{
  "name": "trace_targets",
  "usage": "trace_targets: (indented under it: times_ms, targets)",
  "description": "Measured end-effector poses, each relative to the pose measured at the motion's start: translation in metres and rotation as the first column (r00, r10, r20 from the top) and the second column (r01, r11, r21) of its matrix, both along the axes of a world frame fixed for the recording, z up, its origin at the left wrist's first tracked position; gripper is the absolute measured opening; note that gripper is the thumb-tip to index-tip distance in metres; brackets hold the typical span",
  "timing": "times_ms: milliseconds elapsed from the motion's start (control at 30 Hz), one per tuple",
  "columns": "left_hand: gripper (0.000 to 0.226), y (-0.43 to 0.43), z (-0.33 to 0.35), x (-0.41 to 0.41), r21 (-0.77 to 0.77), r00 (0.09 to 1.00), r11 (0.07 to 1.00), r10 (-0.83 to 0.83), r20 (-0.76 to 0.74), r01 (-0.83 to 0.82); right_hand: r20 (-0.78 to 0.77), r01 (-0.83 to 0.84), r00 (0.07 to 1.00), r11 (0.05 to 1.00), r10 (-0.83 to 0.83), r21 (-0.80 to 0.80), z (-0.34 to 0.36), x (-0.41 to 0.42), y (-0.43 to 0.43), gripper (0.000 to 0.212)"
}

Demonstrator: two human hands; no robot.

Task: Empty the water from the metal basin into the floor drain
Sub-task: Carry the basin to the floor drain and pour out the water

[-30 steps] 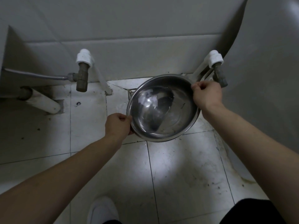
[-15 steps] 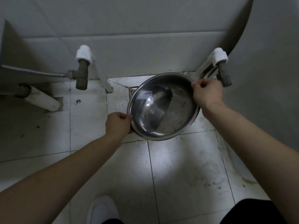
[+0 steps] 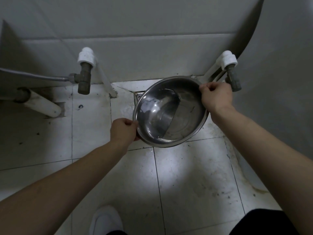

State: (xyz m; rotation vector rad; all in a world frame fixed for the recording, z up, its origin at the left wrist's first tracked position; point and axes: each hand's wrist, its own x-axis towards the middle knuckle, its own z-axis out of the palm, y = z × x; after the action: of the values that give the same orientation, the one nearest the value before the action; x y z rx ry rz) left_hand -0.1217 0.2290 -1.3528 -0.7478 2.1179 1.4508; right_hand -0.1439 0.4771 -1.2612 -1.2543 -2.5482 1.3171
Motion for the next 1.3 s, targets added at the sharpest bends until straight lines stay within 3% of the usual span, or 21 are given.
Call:
trace_targets:
  times_ms: [733, 1300]
  targets:
    - [0.020, 0.004, 0.001, 0.001, 0.023, 1.000, 1.000, 0.008, 0.008, -0.009, -0.042, 0.012, 0.999, 1.000, -0.011, 0.002, 0.006, 0.000, -0.003, 0.033]
    - [0.016, 0.005, -0.005, 0.002, 0.020, 1.000, 1.000, -0.017, 0.019, 0.016, -0.040, 0.002, 0.999, 1.000, -0.003, -0.016, 0.014, 0.001, -0.005, 0.023]
